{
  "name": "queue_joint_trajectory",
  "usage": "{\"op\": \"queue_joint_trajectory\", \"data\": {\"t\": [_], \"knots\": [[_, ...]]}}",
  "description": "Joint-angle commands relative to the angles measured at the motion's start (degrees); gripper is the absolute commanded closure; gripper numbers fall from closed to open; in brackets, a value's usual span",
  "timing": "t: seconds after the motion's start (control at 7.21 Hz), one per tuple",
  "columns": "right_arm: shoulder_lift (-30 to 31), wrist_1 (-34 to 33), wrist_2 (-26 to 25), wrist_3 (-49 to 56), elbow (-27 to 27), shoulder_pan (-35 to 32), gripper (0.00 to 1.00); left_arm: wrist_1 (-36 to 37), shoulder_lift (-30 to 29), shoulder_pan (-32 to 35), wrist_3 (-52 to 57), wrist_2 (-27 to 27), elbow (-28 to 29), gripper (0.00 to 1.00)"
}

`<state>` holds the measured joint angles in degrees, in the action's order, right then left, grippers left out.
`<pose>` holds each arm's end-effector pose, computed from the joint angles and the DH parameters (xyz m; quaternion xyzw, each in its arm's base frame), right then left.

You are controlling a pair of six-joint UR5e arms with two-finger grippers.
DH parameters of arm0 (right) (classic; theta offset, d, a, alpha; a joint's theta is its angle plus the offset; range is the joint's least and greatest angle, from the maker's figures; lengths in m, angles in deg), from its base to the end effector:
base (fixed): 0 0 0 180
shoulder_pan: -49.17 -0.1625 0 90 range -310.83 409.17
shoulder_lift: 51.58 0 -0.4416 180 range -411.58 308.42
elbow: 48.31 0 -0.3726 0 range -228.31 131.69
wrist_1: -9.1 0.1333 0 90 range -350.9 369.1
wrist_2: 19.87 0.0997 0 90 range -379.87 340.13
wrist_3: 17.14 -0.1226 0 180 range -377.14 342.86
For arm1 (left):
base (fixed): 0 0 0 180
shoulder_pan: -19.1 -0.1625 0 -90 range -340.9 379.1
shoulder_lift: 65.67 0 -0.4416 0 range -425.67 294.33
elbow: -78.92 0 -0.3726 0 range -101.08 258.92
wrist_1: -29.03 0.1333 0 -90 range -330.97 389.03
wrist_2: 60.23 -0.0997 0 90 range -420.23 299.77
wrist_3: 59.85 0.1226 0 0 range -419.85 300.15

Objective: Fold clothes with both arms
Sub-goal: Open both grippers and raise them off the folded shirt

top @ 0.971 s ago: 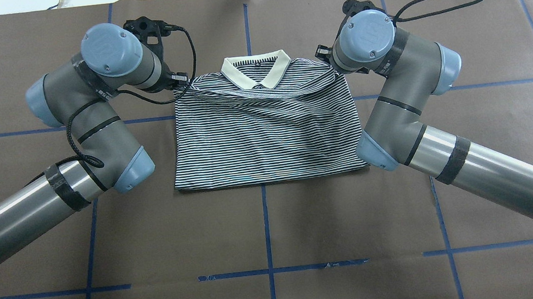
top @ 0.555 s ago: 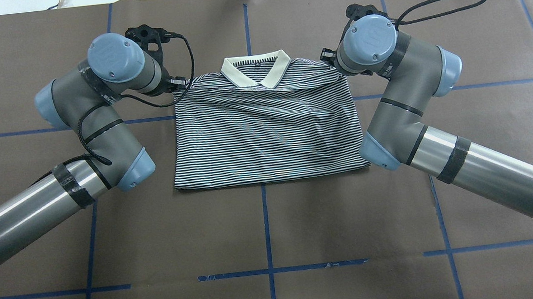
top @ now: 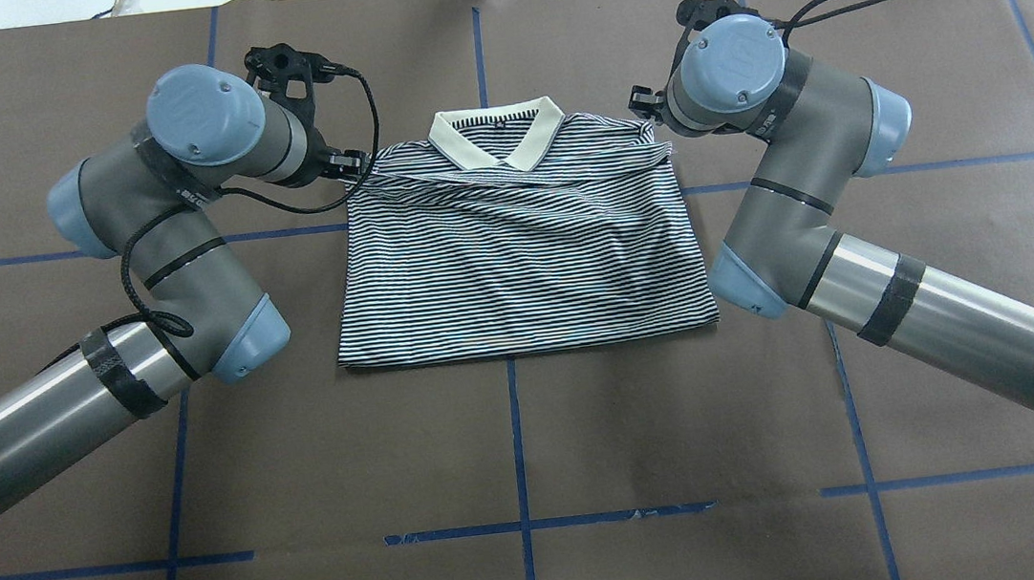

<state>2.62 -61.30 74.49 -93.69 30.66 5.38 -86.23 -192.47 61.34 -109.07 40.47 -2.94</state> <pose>-0.4581 -0.6109 0.3822 0.1498 -0.3481 0.2283 0.8968 0.4791 -0.5844 0.3278 0.2369 0.3931 0.0310 0.8879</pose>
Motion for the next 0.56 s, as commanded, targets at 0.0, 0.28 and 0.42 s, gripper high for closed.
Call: {"op": "queue_joint_trajectory", "data": {"t": [0.0,0.28,0.42], "knots": [[2.9,0.4,6.3,9.5,2.7,-3.5,0.0,-0.2,6.6,-0.6,0.3,3.2,-9.9,0.0],[4.4,0.4,6.2,9.5,5.2,-3.5,0.0,-0.5,15.1,-7.3,-4.6,2.6,-18.5,0.0],[4.5,0.4,6.2,9.6,5.2,-3.5,0.0,-0.6,16.7,-9.7,-8.2,2.3,-19.7,0.06]]}}
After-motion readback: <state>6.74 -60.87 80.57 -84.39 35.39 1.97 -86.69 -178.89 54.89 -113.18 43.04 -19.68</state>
